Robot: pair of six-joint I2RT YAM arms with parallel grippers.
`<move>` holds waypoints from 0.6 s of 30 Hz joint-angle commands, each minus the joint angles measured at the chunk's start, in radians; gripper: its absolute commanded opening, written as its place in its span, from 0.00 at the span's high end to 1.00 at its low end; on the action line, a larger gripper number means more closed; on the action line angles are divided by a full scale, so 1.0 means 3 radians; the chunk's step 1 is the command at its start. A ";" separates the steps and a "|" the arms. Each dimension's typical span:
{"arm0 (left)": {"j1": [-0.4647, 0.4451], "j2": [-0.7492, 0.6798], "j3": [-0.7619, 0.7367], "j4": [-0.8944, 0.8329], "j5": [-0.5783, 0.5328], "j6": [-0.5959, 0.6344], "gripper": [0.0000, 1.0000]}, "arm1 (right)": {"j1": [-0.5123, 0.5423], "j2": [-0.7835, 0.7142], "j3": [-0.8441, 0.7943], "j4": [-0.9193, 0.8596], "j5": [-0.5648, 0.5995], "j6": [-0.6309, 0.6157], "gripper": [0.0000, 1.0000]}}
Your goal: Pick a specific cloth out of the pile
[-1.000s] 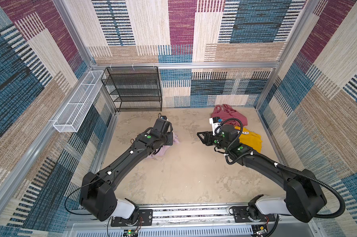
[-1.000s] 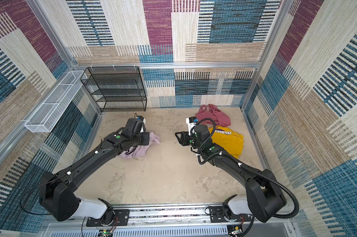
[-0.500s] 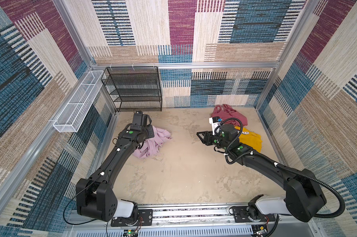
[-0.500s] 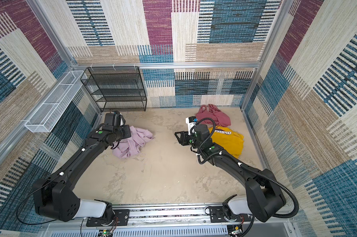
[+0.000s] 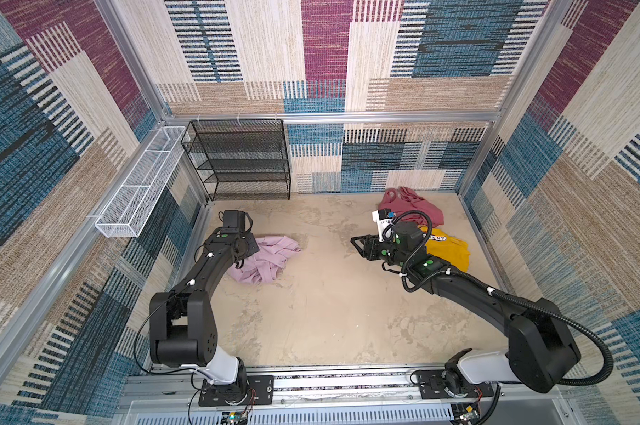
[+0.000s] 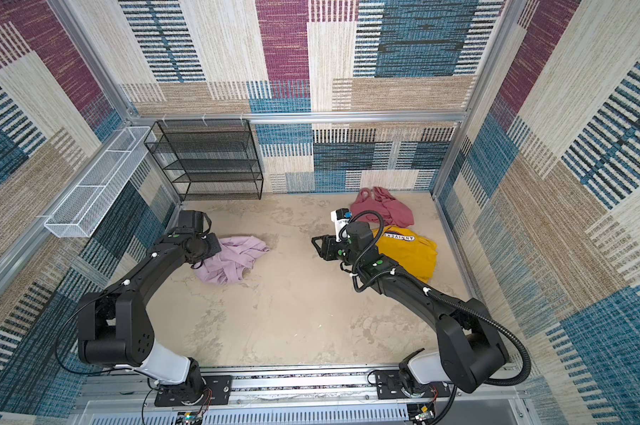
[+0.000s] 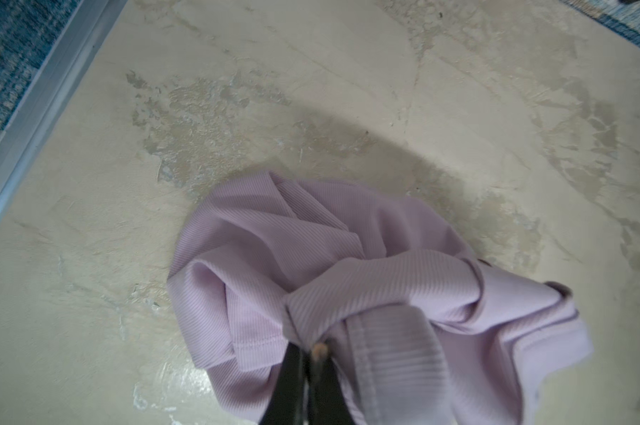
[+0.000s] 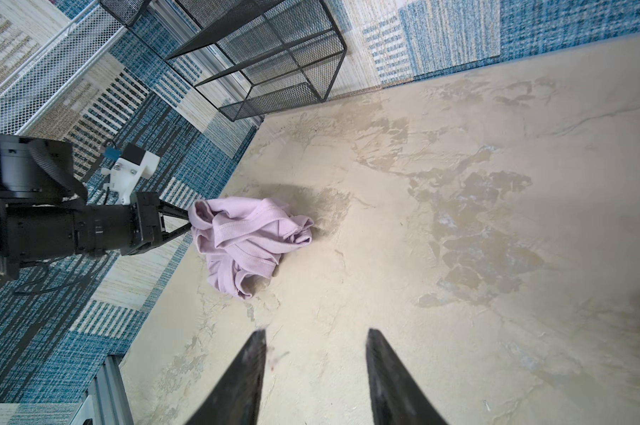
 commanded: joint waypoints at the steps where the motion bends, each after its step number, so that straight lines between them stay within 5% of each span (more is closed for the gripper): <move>1: 0.0024 0.0092 0.0007 0.0070 0.0062 -0.0099 1.00 | 0.0001 0.0002 0.0025 0.0016 -0.0023 0.0030 0.53; 18: 0.0024 0.0458 -0.0054 0.0136 0.0082 0.0012 1.00 | 0.0002 0.0068 0.0095 -0.0014 -0.0007 0.0039 0.53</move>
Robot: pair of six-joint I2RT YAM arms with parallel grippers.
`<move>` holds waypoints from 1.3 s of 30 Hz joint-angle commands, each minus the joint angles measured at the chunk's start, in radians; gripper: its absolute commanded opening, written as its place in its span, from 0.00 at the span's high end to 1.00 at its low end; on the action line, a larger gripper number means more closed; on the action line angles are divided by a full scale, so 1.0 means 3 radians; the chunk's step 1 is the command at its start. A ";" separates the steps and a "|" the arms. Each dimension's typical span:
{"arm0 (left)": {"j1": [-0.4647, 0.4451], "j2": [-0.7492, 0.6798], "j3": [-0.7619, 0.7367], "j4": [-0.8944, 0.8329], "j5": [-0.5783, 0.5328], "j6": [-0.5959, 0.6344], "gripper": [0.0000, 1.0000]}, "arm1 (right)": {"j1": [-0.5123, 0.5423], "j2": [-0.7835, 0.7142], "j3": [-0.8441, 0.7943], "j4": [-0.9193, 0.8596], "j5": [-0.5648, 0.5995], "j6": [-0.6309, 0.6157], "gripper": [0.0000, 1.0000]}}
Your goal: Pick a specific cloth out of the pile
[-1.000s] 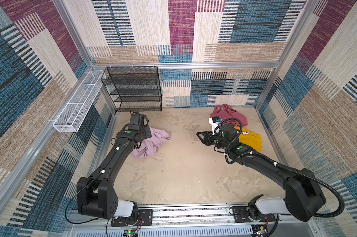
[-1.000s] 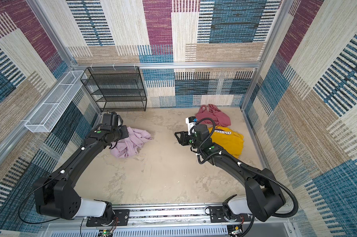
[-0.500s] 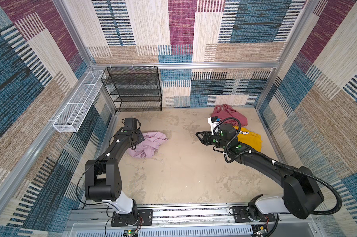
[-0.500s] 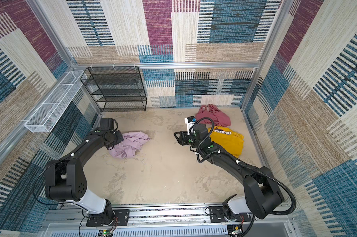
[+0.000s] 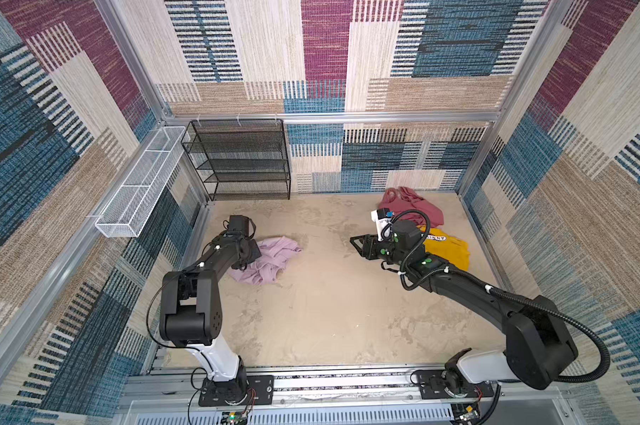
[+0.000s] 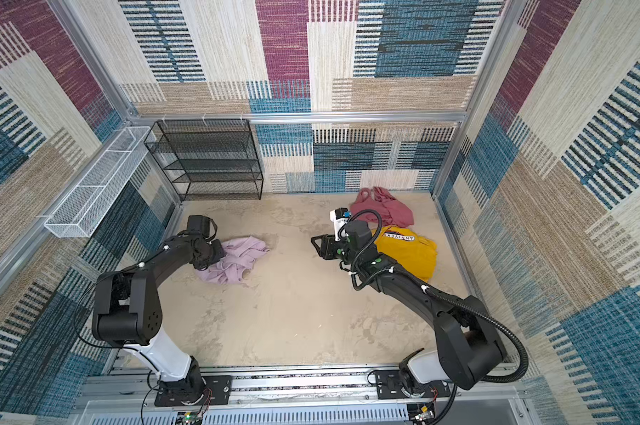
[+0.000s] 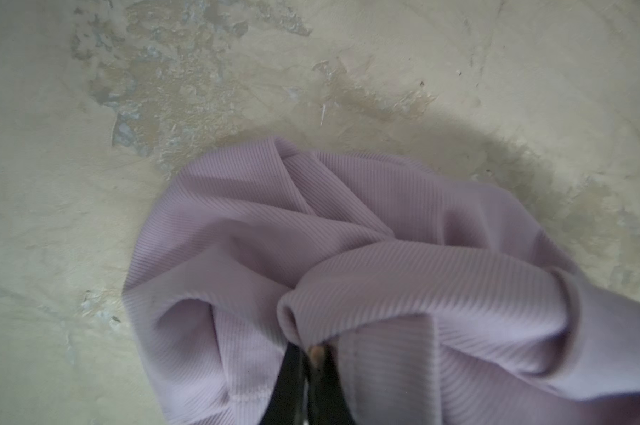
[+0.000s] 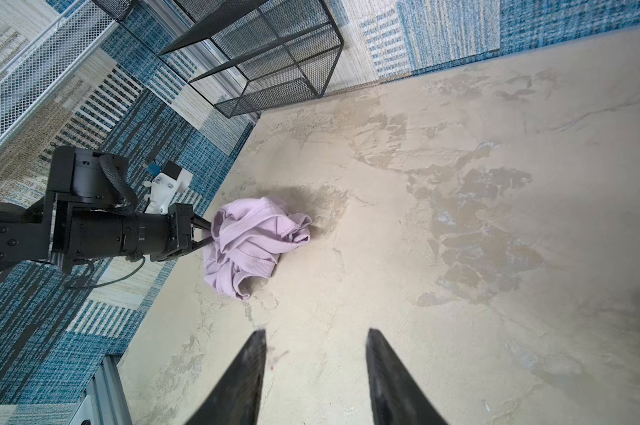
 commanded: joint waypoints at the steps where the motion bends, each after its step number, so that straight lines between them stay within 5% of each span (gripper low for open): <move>1: -0.0002 0.0023 -0.0029 0.0046 0.0091 0.0065 1.00 | 0.0001 0.0000 0.0036 0.0029 -0.0002 0.0038 0.53; 8: 0.0001 0.0009 -0.0085 0.0081 0.0204 0.0063 1.00 | 0.0005 -0.0060 0.0078 -0.0065 0.0038 0.0052 0.52; 13: 0.0000 -0.0192 -0.0165 0.0076 0.0231 0.0025 0.77 | 0.0003 -0.0137 0.0066 -0.0068 0.0051 0.0065 0.52; 23: 0.0056 -0.0750 -0.0488 -0.0021 0.0089 -0.0104 0.61 | 0.0004 -0.0220 -0.0009 -0.0012 -0.0043 0.0061 0.52; 39: 0.0686 -0.0795 -0.0978 0.0332 0.0606 -0.0292 0.60 | 0.0005 -0.0036 0.0079 0.0090 -0.0157 0.0028 0.52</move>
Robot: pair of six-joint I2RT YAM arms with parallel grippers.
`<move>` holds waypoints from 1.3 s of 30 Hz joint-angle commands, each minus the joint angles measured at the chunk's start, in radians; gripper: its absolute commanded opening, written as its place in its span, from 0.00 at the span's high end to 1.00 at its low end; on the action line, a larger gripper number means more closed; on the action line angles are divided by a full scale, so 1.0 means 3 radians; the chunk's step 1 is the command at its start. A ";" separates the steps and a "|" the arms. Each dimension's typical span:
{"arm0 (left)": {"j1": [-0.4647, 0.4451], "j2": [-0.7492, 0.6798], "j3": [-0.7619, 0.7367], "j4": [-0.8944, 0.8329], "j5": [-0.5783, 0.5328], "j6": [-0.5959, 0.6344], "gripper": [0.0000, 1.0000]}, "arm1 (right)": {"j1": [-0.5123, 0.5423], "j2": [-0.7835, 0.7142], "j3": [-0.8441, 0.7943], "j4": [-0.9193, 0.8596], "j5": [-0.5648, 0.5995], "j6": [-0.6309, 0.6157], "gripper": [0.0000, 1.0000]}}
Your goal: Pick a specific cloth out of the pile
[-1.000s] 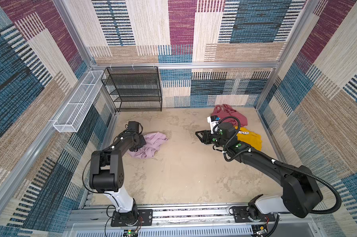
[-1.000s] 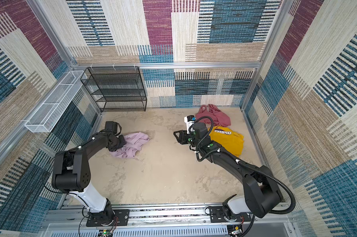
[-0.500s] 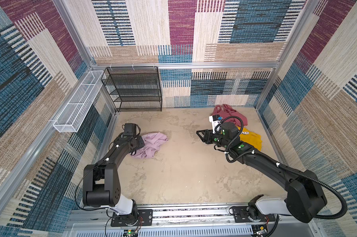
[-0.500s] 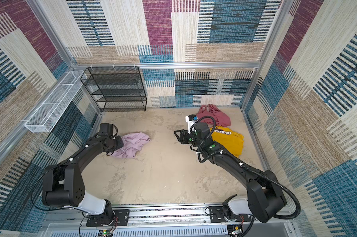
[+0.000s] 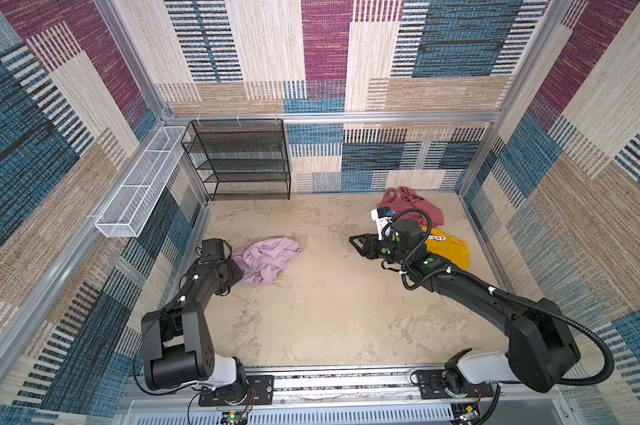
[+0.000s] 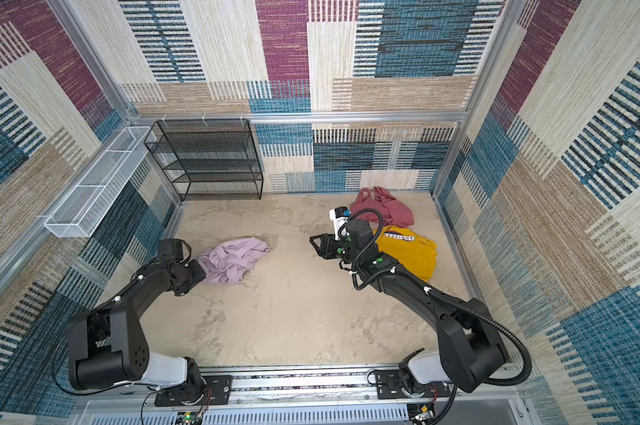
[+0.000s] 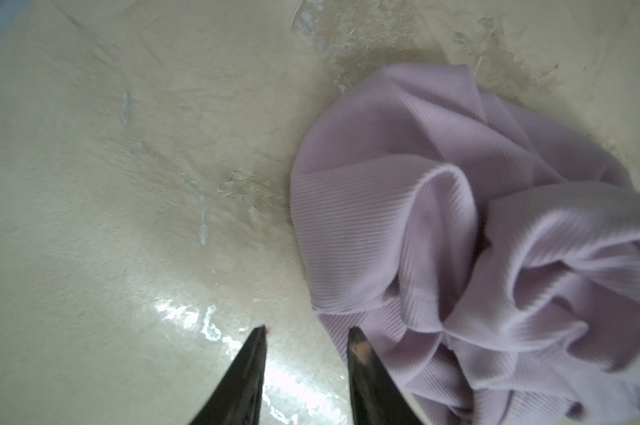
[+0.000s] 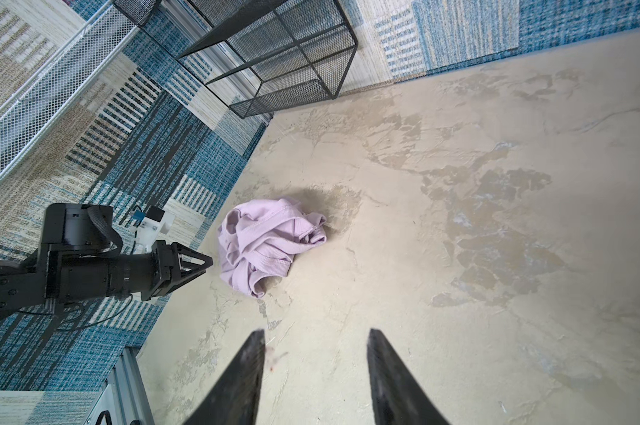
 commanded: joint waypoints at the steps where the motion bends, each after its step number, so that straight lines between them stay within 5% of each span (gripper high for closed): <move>1: 0.0023 0.0100 0.0037 0.0196 0.0191 -0.0023 0.60 | 0.0003 0.0020 0.0035 0.0135 -0.0039 -0.0022 0.52; 14: 0.0024 0.0565 0.0192 0.0368 0.0293 0.0046 0.58 | 0.0001 0.0141 0.0145 0.0110 -0.0011 -0.0033 0.52; 17: 0.0025 0.0624 0.0254 0.0350 0.0318 0.0057 0.73 | 0.0004 0.0171 0.0172 0.0100 -0.0009 -0.0028 0.52; 19: 0.0023 0.0611 0.0267 0.0360 0.0327 0.0050 1.00 | 0.0005 0.0175 0.0172 0.0096 -0.0009 -0.0033 0.52; 28: -0.0092 0.0247 0.0317 0.0207 0.0313 0.0061 1.00 | 0.0005 0.0164 0.0162 0.0100 -0.0009 -0.0003 0.52; 39: -0.0771 0.0122 0.0951 -0.0309 -0.0297 0.0373 1.00 | 0.0006 0.0109 0.0072 0.0171 -0.0024 0.0024 0.52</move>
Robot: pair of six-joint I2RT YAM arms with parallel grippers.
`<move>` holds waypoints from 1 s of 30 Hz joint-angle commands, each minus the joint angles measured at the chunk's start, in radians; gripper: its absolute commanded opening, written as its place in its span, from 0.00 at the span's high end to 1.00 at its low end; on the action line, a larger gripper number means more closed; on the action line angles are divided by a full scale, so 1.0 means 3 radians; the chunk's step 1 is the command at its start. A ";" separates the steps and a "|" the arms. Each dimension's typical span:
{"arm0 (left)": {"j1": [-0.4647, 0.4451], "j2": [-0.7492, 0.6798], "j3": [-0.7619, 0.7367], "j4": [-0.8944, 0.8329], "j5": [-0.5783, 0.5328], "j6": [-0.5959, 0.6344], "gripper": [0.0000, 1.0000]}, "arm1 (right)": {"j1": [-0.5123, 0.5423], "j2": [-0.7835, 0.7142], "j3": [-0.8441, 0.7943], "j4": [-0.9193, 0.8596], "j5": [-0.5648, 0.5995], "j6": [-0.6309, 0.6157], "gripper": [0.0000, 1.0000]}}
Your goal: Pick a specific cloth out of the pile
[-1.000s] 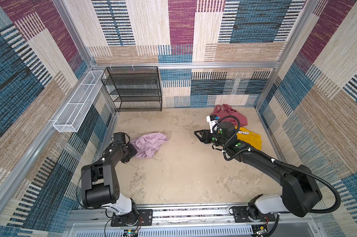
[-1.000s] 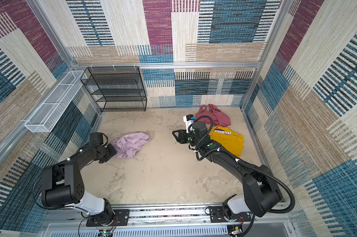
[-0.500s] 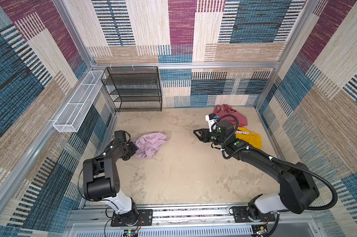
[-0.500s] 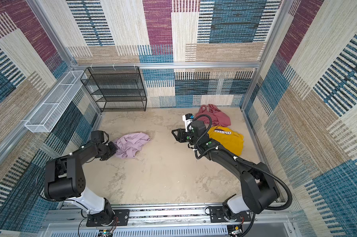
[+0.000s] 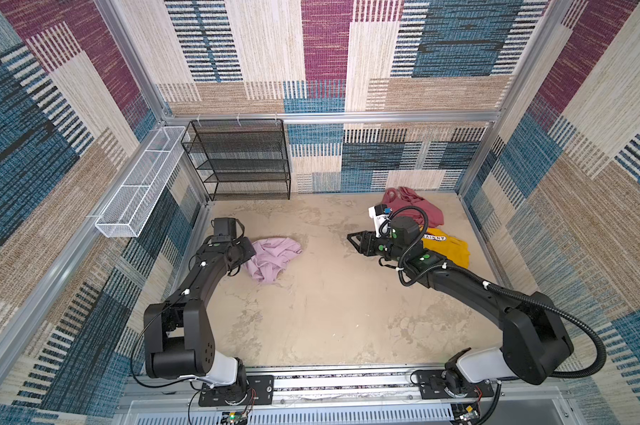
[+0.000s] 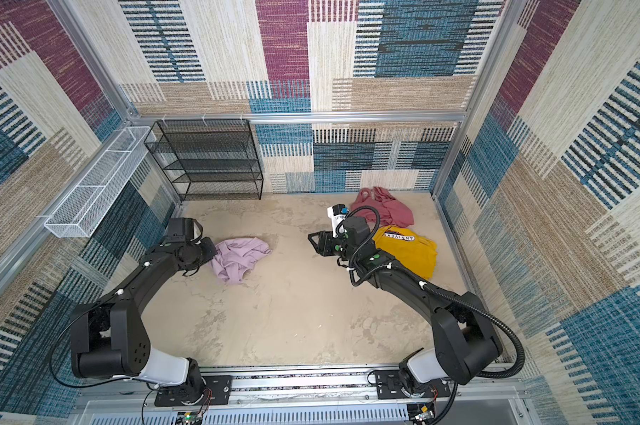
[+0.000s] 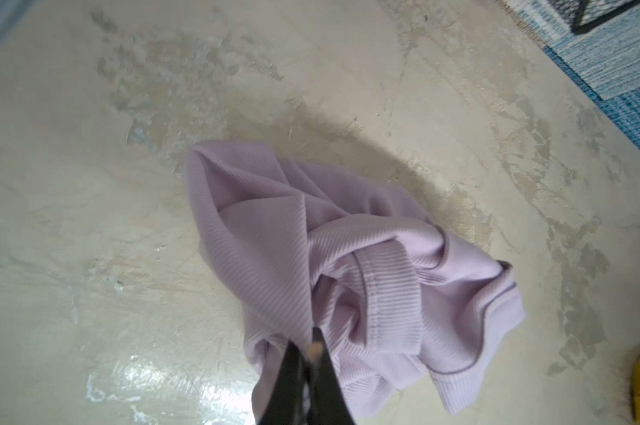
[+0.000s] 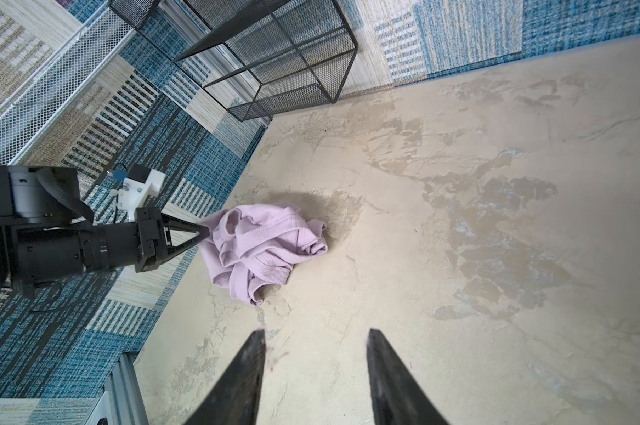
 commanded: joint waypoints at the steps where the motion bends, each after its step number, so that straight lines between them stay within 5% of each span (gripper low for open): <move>1: -0.0221 0.0054 0.0236 -0.0230 -0.0327 0.0244 1.00 | 0.0003 -0.0034 -0.0031 0.0126 -0.0023 0.0027 0.52; 17: -0.1156 0.1338 0.1472 -0.0607 -0.0410 0.0725 1.00 | 0.0001 -0.0140 -0.0175 0.0167 0.0008 0.0024 0.52; 30: -0.1212 0.1407 0.1209 -0.0569 -0.0627 0.0666 0.96 | 0.0005 -0.0204 -0.0190 0.0130 0.0025 0.0039 0.52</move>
